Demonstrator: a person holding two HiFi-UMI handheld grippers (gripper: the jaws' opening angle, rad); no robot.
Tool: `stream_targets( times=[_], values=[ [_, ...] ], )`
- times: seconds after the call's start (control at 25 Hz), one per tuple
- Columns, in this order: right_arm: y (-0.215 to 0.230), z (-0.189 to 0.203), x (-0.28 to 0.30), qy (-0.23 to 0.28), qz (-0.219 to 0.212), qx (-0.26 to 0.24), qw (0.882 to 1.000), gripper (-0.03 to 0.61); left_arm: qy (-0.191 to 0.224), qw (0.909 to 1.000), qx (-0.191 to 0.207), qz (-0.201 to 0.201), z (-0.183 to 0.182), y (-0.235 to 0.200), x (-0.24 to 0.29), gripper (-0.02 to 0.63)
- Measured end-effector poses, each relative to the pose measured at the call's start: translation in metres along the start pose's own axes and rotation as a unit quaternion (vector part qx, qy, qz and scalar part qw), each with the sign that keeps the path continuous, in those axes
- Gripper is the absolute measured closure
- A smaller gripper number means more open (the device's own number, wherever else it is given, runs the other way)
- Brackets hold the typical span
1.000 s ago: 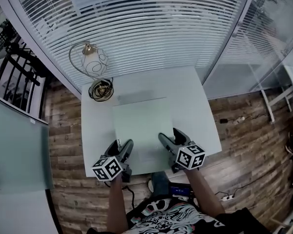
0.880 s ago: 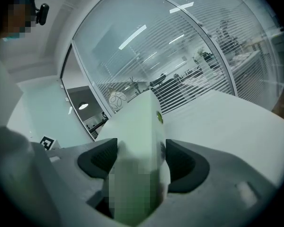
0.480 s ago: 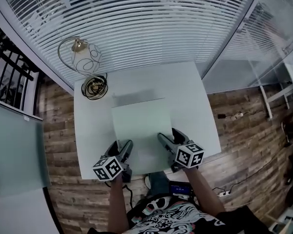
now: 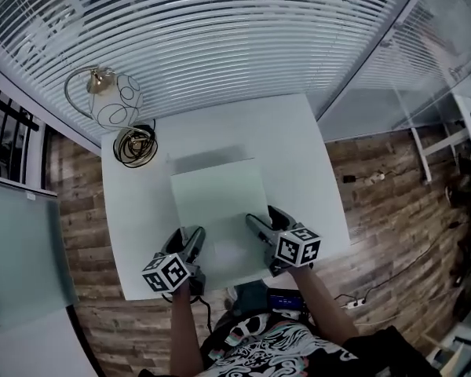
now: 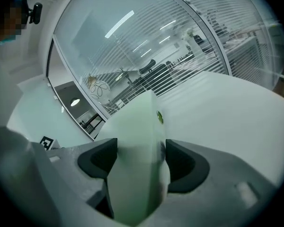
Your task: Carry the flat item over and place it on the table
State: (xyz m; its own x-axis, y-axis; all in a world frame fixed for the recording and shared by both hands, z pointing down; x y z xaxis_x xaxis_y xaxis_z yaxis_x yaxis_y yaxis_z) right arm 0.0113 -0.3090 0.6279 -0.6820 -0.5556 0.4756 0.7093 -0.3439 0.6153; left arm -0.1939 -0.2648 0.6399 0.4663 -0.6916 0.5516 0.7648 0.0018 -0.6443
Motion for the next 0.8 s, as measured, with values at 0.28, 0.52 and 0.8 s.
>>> stream_targets(
  times=[0.28, 0.52, 0.8],
  values=[
    [0.018, 0.0, 0.016, -0.041, -0.001, 0.025, 0.999, 0.275, -0.025, 0.9996, -0.009, -0.004, 0.0, -0.009, 0.017, 0.275],
    [0.025, 0.001, 0.023, -0.059, 0.002, 0.035, 0.998, 0.275, -0.037, 0.9992, -0.013, -0.005, -0.001, -0.015, 0.025, 0.276],
    [0.028, -0.003, 0.026, -0.065, 0.009, 0.019, 0.998, 0.275, -0.037, 0.9992, -0.013, -0.01, -0.002, -0.015, 0.03, 0.278]
  ],
)
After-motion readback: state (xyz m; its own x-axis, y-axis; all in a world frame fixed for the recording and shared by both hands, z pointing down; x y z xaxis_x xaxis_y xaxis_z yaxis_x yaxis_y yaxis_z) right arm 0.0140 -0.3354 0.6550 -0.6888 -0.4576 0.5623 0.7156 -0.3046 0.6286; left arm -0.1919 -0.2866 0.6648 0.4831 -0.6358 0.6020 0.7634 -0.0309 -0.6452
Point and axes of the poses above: the fingertips, and each gripper's own axes: x forward along the fingers, y to its right, z out of its underside, the point moved 2 cm from there along -x, backward along the fingers, and after that the axes turned 4 degrees about -y, right-handed, at the moved point
